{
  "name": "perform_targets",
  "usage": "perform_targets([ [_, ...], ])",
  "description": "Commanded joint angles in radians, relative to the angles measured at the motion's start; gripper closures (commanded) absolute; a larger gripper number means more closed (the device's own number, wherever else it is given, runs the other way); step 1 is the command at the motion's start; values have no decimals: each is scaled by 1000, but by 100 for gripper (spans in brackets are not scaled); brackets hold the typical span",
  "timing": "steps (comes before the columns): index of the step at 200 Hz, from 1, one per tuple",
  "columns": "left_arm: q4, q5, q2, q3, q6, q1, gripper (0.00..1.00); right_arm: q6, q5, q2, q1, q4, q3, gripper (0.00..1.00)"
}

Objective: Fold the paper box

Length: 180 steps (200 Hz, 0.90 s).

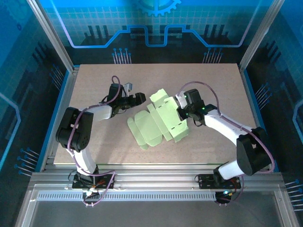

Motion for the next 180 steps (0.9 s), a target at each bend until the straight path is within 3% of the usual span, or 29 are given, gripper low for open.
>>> perform_targets([
  [1, -99, 76, 10, 21, 153, -5, 16, -27, -75, -31, -23, 8, -10, 100],
  [41, -93, 241, 43, 37, 210, -10, 26, -25, -100, -32, -29, 4, -13, 100],
  [180, -52, 302, 134, 89, 210, -19, 65, -13, -123, -30, -37, -1, -12, 100],
])
